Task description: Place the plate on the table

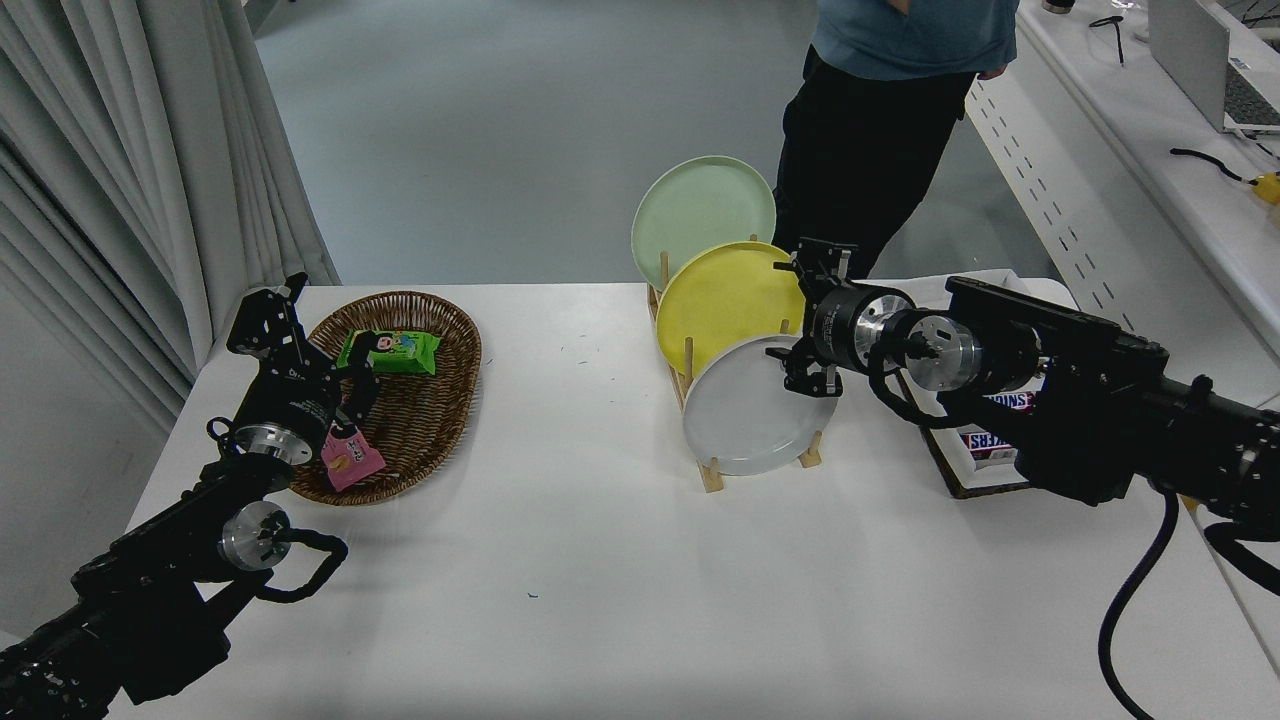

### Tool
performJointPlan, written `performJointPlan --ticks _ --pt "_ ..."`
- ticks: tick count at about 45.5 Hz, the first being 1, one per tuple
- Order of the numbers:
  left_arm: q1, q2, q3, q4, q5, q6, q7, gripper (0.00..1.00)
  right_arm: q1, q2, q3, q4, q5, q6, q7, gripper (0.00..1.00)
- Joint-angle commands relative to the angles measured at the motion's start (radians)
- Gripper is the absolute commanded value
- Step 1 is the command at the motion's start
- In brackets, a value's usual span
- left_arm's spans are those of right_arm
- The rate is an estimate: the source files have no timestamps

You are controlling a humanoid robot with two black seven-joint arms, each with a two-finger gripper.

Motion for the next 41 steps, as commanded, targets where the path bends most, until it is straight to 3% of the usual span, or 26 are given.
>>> performJointPlan --ticks 1,11,16,28,32,41 --pt "0.000 0.000 0.000 0.000 0.000 -0.001 0.000 1.00 -0.001 0.000 0.002 0.005 0.003 0.026 0.000 0.82" --pt "0.000 0.000 0.000 0.000 0.000 0.001 0.000 1.00 -0.010 -0.004 -0.001 0.013 0.003 0.073 -0.009 0.78" --pt "0.000 0.000 0.000 0.000 0.000 -0.001 0.000 1.00 -0.015 -0.004 0.001 0.019 0.007 0.073 -0.048 0.66" --pt "0.000 0.000 0.000 0.000 0.000 -0.001 0.000 1.00 -0.015 -0.020 0.019 0.020 0.010 0.066 -0.072 0.63" --pt "0.000 0.000 0.000 0.000 0.000 -0.001 0.000 1.00 -0.015 -0.023 0.024 0.020 0.009 0.066 -0.098 0.53" --pt "0.000 0.000 0.000 0.000 0.000 -0.001 0.000 1.00 -0.015 -0.027 0.025 0.020 0.009 0.066 -0.132 0.50"
